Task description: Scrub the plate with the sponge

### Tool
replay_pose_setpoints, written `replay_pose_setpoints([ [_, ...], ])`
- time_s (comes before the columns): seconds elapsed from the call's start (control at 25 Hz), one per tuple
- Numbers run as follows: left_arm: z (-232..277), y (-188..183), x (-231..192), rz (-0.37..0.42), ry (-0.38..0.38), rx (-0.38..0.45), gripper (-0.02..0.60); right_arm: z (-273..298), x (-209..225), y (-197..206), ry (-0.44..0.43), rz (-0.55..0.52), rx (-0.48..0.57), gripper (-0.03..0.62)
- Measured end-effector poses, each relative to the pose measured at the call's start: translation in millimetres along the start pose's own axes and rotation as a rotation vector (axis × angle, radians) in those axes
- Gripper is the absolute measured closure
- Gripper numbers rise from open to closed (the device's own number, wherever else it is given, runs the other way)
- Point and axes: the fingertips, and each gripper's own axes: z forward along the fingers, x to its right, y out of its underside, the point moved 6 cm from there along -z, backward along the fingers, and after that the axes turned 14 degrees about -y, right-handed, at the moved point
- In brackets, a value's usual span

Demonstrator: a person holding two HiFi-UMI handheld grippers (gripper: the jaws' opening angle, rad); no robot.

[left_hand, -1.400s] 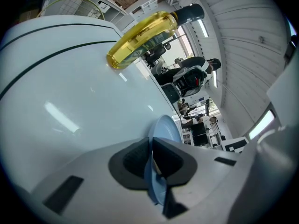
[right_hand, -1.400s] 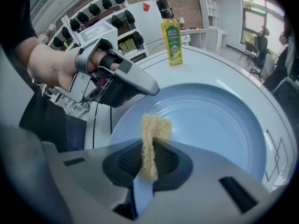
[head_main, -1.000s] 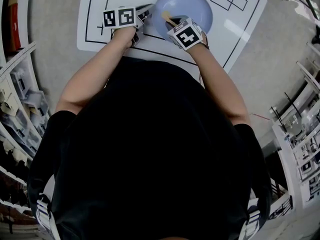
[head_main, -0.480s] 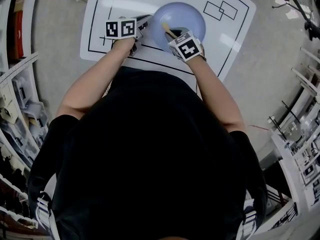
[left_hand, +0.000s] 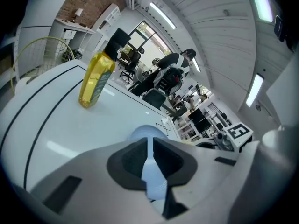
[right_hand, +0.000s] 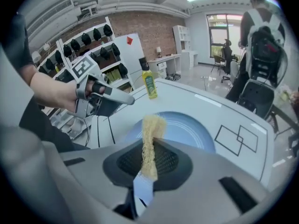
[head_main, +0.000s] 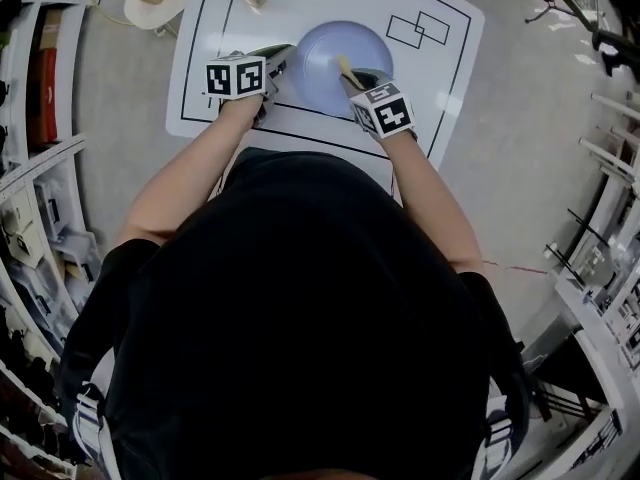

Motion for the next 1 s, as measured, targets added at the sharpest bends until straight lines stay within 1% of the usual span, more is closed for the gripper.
replay_pose_setpoints([
  [0.12, -13.0, -2.1, 7.5, 0.033, -0.01, 0.024, 0.546, -25.6, -0.2, -4.5, 0.039, 0.0, 0.076, 0.56],
  [0.32, -34.0, -1.2, 16.6, 0.059, -0.019, 0.063, 0.546, -59.2, -3.7, -0.6, 0.086, -0.015, 0.132, 0.56],
  [0.52, -60.4, -5.2, 29.9, 0.067, -0.029, 0.135, 0.546, -85.3, -11.3, 7.2, 0.13, -0.034, 0.163, 0.56],
  [0.68, -84.7, -7.8, 46.7, 0.109, -0.018, 0.186, 0.546, -101.4, -23.4, 13.5, 0.148, -0.049, 0.183, 0.56],
  [0.76, -95.1, -6.5, 51.2, 0.124, -0.021, 0.206, 0.546, -108.1, -29.7, 17.0, 0.155, -0.055, 0.191, 0.56],
  [1.0, -118.5, 1.3, 59.9, 0.13, -0.03, 0.25, 0.546, -133.4, -42.4, 25.7, 0.181, -0.064, 0.237, 0.56],
])
